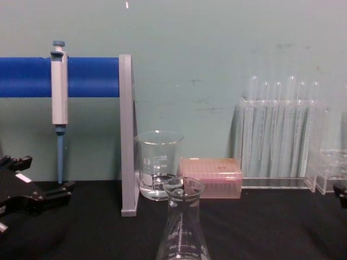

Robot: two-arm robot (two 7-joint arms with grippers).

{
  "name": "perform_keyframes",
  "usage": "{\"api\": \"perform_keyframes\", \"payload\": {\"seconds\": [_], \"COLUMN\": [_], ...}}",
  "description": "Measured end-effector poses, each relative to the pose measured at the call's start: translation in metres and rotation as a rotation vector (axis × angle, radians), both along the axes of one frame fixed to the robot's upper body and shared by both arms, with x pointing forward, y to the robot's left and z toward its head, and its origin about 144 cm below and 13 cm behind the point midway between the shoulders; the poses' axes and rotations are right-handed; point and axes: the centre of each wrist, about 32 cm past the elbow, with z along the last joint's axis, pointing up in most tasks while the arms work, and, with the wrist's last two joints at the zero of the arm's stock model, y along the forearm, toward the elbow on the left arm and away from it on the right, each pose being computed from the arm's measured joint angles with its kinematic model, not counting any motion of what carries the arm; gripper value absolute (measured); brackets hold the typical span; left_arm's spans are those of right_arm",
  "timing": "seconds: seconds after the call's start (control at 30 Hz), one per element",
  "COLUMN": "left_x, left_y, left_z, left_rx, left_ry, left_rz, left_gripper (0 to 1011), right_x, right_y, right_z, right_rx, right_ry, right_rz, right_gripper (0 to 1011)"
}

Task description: Grasp the erlenmeyer flask with one hand, shake it three times, then place it back.

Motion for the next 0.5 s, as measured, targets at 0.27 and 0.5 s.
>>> {"api": "perform_keyframes", "payload": {"seconds": [0.27,0.5], "left_x": [0.0,0.0], "left_y": [0.0,0.0], "left_z": [0.0,0.0], "left_rx": [0.0,0.0], "left_ry": [0.0,0.0], "left_rz": [0.0,0.0], "left_gripper": [1001,1001], "right_x": [0.0,0.0], "right_y": [0.0,0.0], "right_z": [0.0,0.0], "right_rx": [0.0,0.0], "right_ry": [0.0,0.0], "right_rz": [0.0,0.0], "right_gripper": [1000,1000]}}
